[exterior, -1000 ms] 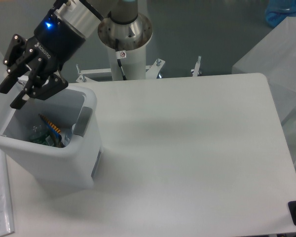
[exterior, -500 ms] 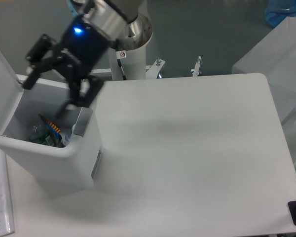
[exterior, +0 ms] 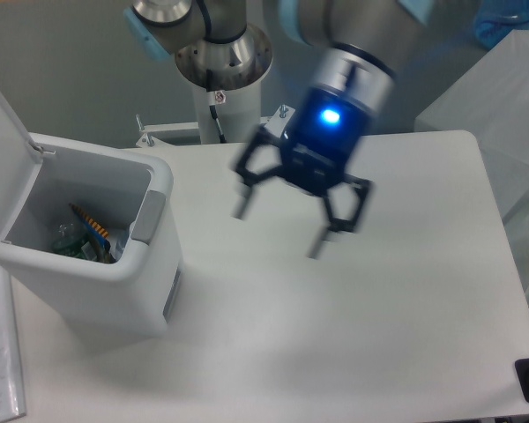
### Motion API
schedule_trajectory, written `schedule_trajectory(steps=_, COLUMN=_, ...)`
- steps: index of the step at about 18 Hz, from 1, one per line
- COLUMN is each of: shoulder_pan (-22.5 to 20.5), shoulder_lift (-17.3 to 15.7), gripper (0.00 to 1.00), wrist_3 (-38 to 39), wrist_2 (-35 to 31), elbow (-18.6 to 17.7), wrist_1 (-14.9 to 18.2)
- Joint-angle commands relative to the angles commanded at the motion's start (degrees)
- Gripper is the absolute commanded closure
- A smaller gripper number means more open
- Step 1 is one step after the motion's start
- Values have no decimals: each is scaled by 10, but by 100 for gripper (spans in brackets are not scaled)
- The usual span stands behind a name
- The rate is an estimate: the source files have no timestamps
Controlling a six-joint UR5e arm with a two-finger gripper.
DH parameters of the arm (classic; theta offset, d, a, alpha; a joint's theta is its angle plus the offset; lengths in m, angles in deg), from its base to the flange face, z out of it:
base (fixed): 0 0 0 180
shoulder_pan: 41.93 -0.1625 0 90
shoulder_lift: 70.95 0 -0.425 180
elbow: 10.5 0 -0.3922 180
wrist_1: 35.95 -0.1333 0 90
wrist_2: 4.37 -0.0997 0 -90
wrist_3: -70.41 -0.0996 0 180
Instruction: Place the trash in the trash can
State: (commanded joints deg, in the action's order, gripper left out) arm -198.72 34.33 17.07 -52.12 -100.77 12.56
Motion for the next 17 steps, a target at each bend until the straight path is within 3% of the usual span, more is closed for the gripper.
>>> schedule_trajectory(steps=3, shoulder_pan=2, shoulder_lift=18, gripper=0, wrist_3=-4, wrist_2=-158, elbow=10, wrist_1=1)
schedule_trajectory(steps=7, shoulder_pan=0, shoulder_lift=39, gripper=0, wrist_3=-41, wrist_2=-217, elbow=19, wrist_1=3)
schedule_trajectory(steps=9, shoulder_pan=5, shoulder_lift=48, gripper=0, wrist_3=-146, wrist_2=-277, elbow=-9, wrist_1=6)
schedule_trajectory(steps=13, shoulder_pan=9, shoulder_lift=49, gripper=0, wrist_3=-183, wrist_2=-338, elbow=-23, wrist_1=10)
schedule_trajectory(steps=15, shoulder_pan=11, shoulder_lift=51, gripper=0, wrist_3=-186, wrist_2=-370, elbow=-20, wrist_1=38)
schedule_trajectory(steps=17, shoulder_pan=29, shoulder_lift=59, gripper=0, wrist_3=-191, wrist_2=-408, elbow=4, wrist_1=75)
